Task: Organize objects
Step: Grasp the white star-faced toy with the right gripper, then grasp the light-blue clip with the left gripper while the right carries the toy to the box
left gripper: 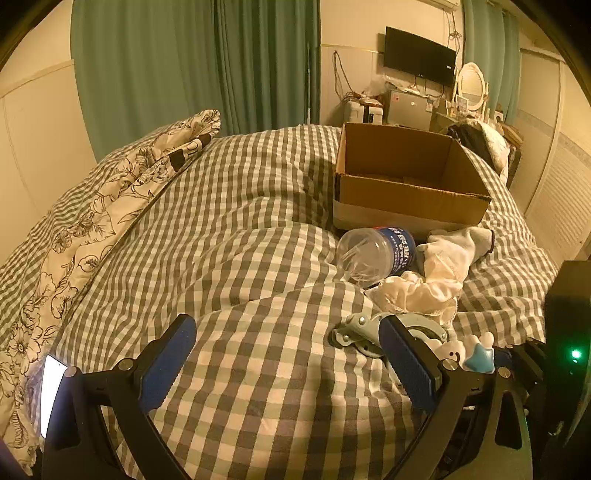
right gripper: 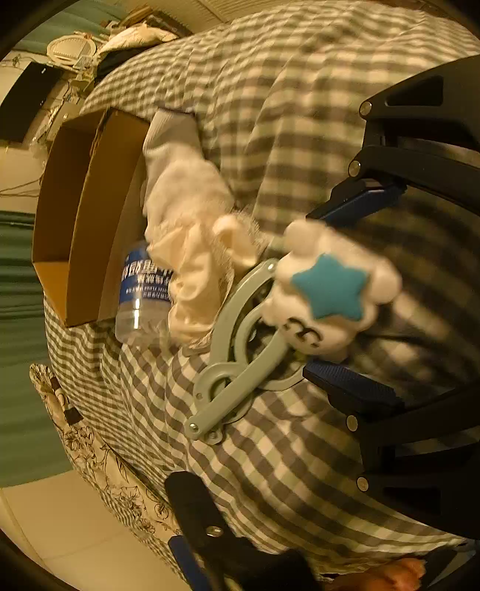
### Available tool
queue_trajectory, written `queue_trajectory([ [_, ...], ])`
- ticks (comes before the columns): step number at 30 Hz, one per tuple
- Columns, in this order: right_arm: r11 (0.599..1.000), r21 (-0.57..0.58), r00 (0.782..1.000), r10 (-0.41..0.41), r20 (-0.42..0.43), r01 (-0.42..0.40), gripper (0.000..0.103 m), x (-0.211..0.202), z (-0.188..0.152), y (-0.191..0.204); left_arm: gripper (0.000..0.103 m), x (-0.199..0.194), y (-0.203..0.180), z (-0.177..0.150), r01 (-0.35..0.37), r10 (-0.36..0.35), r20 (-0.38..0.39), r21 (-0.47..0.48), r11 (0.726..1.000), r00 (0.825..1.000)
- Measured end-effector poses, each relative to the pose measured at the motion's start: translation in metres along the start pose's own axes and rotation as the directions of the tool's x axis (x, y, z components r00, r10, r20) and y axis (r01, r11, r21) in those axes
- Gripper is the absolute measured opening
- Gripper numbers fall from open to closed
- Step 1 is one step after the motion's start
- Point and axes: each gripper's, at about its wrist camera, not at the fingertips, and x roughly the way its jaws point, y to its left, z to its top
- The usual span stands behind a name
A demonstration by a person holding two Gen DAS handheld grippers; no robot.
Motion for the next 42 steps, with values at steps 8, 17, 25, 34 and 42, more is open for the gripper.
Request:
queue_trajectory([
  [8, 1.000, 0.000, 0.995, -0.019, 0.096, 0.019, 0.064, -0.037, -0.003, -0.004, 0.097, 0.003, -0.007, -0.001, 0.016, -0.016, -0.024, 0.028, 0.999, 1.000],
  [17, 0.993, 0.087, 0.966, -0.103, 0.237, 0.085, 0.065, -0.100, 0.010, -0.055, 0.096, 0.048, -0.056, -0.007, 0.121, -0.100, -0.168, 0.120, 0.985, 0.981],
  [25, 0.992, 0.122, 0.978, -0.057, 0.200, 0.033, 0.064, -0.076, 0.009, -0.076, 0.075, 0.070, -0.078, 0.000, 0.160, -0.130, -0.204, 0.137, 0.978, 0.970],
  [34, 0.993, 0.119, 0.973, -0.056, 0.225, 0.029, 0.064, -0.083, 0.006, -0.074, 0.063, 0.035, -0.070, -0.007, 0.192, -0.167, -0.162, 0.155, 0.969, 0.973],
  [42, 0.993, 0.104, 0.957, -0.076, 0.280, 0.049, 0.064, -0.114, 0.003, -0.066, 0.025, -0.009, -0.066, -0.002, 0.253, -0.237, -0.109, 0.160, 0.954, 0.965],
])
